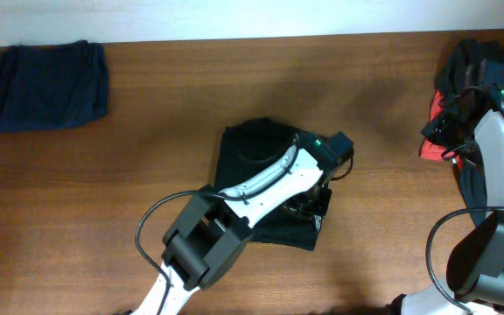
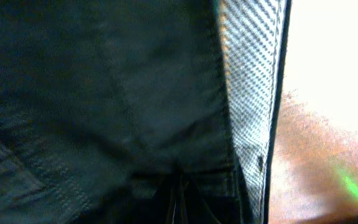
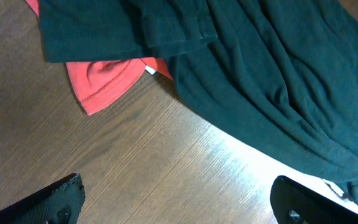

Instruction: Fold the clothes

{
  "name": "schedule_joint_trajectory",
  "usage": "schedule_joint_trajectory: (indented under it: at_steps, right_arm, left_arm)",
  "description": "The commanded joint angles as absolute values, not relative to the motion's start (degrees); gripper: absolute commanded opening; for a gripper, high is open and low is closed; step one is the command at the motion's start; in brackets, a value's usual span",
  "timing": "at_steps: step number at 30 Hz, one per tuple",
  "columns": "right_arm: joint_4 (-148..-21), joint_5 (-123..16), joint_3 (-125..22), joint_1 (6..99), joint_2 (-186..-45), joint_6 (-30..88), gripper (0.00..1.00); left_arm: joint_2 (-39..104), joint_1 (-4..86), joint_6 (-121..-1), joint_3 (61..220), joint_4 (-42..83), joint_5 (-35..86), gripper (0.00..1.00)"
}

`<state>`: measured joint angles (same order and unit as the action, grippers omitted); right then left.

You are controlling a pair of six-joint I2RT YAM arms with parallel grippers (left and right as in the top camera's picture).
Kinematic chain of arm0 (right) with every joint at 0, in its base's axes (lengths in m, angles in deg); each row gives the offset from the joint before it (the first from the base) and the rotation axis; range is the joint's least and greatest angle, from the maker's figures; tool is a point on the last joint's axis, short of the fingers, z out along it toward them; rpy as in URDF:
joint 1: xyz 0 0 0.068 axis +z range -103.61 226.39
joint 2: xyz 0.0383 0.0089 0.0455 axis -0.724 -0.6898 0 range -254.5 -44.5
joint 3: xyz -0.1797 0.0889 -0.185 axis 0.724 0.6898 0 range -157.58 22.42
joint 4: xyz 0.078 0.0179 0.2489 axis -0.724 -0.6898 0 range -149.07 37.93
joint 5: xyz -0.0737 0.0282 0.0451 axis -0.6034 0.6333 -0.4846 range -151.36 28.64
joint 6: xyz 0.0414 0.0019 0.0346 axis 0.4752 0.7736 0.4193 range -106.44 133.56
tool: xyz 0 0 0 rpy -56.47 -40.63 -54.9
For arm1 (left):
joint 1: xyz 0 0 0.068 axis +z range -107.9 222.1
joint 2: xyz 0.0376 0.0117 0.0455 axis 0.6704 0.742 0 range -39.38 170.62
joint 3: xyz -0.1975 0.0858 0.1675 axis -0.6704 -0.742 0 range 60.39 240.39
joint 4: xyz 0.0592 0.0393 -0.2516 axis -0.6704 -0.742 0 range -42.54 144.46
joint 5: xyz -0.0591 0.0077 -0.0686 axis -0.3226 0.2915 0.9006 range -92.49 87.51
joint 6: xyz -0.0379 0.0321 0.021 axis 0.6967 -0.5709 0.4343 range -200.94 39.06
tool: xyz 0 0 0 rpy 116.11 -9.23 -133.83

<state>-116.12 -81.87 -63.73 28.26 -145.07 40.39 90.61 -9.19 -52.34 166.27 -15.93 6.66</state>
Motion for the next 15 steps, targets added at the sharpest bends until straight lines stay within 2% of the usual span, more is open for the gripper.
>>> schedule_joint_trajectory:
  at_steps: [1, 3, 5, 8, 10, 13, 15]
  right_arm:
    - [-116.14, -82.59, -64.38, 28.02, -144.63, 41.07, 0.99]
    - [-116.14, -82.57, -64.38, 28.02, -144.63, 41.07, 0.99]
    - [-116.14, -82.59, -64.38, 28.02, -144.63, 41.07, 0.99]
    - [-116.14, -82.57, -64.38, 28.02, -144.63, 41.07, 0.99]
    - [-116.14, -82.59, -64.38, 28.02, -144.63, 41.07, 0.99]
    - [-116.14, -82.59, -64.38, 28.02, -144.63, 41.07, 0.99]
    - [-116.14, -82.59, -64.38, 28.02, -144.63, 41.07, 0.99]
  left_arm:
    - [91.18, -11.86, -50.97, 161.71, -10.38, 11.07, 0.04]
    - [91.16, -13.65, -50.31, 162.43, -9.57, 11.01, 0.01]
    - [91.12, -13.6, -50.16, 168.77, -15.64, 9.72, 0.0]
    - [91.12, -10.39, -50.97, 179.76, -19.03, -4.25, 0.01]
    - [91.12, -6.43, -50.94, 180.81, -15.12, -12.16, 0.08]
    - [91.44, -0.77, -50.99, 180.44, -5.11, -11.24, 0.08]
    - [93.0, -0.84, -51.01, 180.44, -2.42, -10.24, 0.08]
